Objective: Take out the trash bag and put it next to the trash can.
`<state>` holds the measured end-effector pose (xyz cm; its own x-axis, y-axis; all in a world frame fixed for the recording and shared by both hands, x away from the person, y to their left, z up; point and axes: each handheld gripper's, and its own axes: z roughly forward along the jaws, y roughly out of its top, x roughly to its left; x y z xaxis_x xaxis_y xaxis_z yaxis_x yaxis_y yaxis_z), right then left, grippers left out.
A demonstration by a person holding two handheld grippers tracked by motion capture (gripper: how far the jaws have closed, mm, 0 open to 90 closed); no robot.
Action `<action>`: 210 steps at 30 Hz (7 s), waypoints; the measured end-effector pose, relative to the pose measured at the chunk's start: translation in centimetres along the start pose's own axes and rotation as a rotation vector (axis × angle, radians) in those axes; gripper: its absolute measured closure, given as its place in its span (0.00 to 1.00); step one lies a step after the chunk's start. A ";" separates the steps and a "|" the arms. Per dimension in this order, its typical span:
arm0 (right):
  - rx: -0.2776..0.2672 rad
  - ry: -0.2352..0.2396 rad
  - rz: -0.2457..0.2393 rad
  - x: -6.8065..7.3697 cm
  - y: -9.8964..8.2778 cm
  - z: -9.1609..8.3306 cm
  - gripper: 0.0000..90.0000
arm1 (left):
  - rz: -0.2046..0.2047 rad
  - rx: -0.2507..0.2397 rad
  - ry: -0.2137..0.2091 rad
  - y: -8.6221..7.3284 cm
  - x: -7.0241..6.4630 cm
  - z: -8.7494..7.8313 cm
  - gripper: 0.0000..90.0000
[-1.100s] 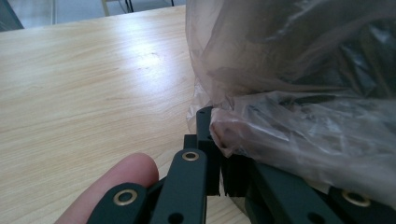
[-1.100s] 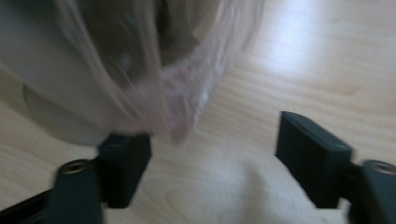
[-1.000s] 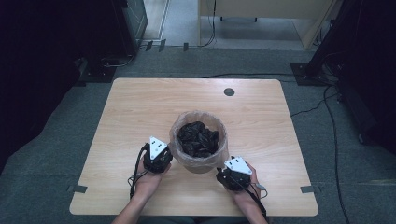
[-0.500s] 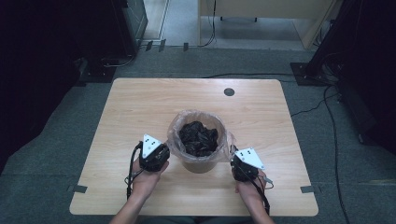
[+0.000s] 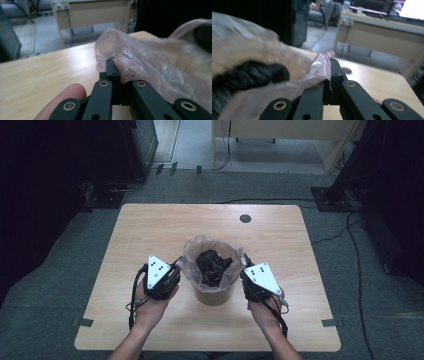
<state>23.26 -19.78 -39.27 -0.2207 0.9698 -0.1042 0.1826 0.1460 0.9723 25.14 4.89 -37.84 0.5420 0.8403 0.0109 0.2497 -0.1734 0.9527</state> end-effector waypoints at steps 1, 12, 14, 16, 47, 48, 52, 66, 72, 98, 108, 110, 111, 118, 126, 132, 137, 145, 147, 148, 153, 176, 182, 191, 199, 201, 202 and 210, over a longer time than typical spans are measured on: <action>-0.013 0.023 -0.008 0.2 0.7 0.2 1.00 | 0.013 -0.005 -0.009 0.6 -0.4 0.2 1.00; -0.039 0.196 0.037 0.5 6.8 2.3 0.92 | 0.016 -0.015 -0.131 4.4 -2.5 1.4 0.95; 0.029 0.176 0.015 0.0 5.7 2.5 0.83 | 0.015 0.003 -0.132 3.6 -2.4 1.7 0.92; 0.076 0.176 -0.003 -0.8 4.3 2.2 0.77 | 0.007 0.021 -0.134 2.8 -2.2 1.9 0.90; 0.201 0.408 0.208 2.9 0.7 -0.2 0.40 | -0.015 0.030 -0.157 2.6 -2.3 2.8 0.79; 0.202 0.391 0.201 3.0 0.6 0.0 0.52 | -0.016 0.027 -0.159 2.6 -2.2 2.7 0.78; 0.189 0.383 0.191 3.1 0.4 0.2 0.93 | -0.035 0.014 -0.190 2.3 -1.5 2.3 0.61; 0.067 0.305 0.114 3.6 1.9 0.1 1.00 | -0.112 0.008 -0.225 1.2 1.5 0.3 0.22; 0.027 0.290 0.087 4.0 3.1 -0.1 1.00 | -0.093 0.042 -0.243 0.4 1.5 -0.1 0.22; 0.041 0.237 0.057 3.9 2.5 1.4 1.00 | -0.144 -0.228 -0.346 0.1 2.6 -3.5 0.21; 0.042 0.212 0.090 3.1 2.1 1.9 1.00 | -0.135 -0.187 -0.136 -2.5 5.5 -3.6 0.21; 0.033 0.213 0.094 3.0 2.3 1.8 1.00 | -0.134 -0.151 -0.076 -3.7 6.1 -3.3 0.21; 0.028 0.215 0.094 3.0 2.3 1.7 1.00 | -0.139 -0.135 -0.052 -4.4 6.4 -3.1 0.21; -0.007 0.234 0.092 3.0 3.2 0.9 1.00 | -0.168 0.085 0.121 -9.5 9.2 -1.3 0.20; -0.057 0.246 0.087 2.9 5.0 0.1 1.00 | -0.160 0.312 0.231 -14.2 10.9 0.8 0.18; -0.096 0.244 0.090 2.3 6.7 -0.5 1.00 | -0.137 0.363 0.236 -14.4 10.6 1.3 0.13; -0.131 0.221 0.090 1.0 8.2 -1.2 1.00 | -0.119 0.435 0.241 -14.5 10.4 1.7 0.13; -0.180 0.163 0.106 -1.9 9.8 -2.5 1.00 | -0.144 0.439 0.237 -14.5 10.6 1.7 0.13; -0.188 0.142 0.109 -2.8 10.0 -2.7 1.00 | -0.145 0.438 0.238 -14.5 10.6 1.7 0.13; -0.192 0.132 0.112 -3.3 10.1 -2.9 1.00 | -0.145 0.439 0.237 -14.5 10.6 1.7 0.13; -0.188 0.067 0.116 -5.5 9.8 -2.9 1.00 | -0.145 0.438 0.237 -14.5 10.6 1.7 0.13; -0.017 -0.005 0.155 -7.3 3.3 6.2 1.00 | -0.146 0.436 0.238 -14.5 10.6 1.7 0.13; -0.052 0.061 0.174 -6.0 3.0 8.2 1.00 | -0.144 0.438 0.237 -14.5 10.6 1.7 0.13; 0.032 0.067 0.198 -6.8 -1.7 10.7 1.00 | -0.147 0.435 0.238 -14.5 10.6 1.8 0.13; 0.062 0.103 0.217 -7.2 -3.2 10.3 0.91 | -0.145 0.437 0.236 -14.5 10.6 1.7 0.13; 0.062 0.111 0.214 -7.4 -2.9 10.0 0.75 | -0.144 0.437 0.234 -14.5 10.6 1.7 0.13; 0.062 0.116 0.227 -7.5 -2.8 9.9 0.67 | -0.143 0.437 0.233 -14.5 10.6 1.7 0.13; 0.135 0.104 0.223 -8.1 -3.1 8.7 0.31 | -0.143 0.435 0.232 -14.6 10.6 1.7 0.13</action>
<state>32.85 -26.37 -43.31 -0.2563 0.9567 0.1383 0.3619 -0.0377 0.9314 28.59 15.42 -52.11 0.2981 0.9545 0.0044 0.6459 -0.2051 0.7354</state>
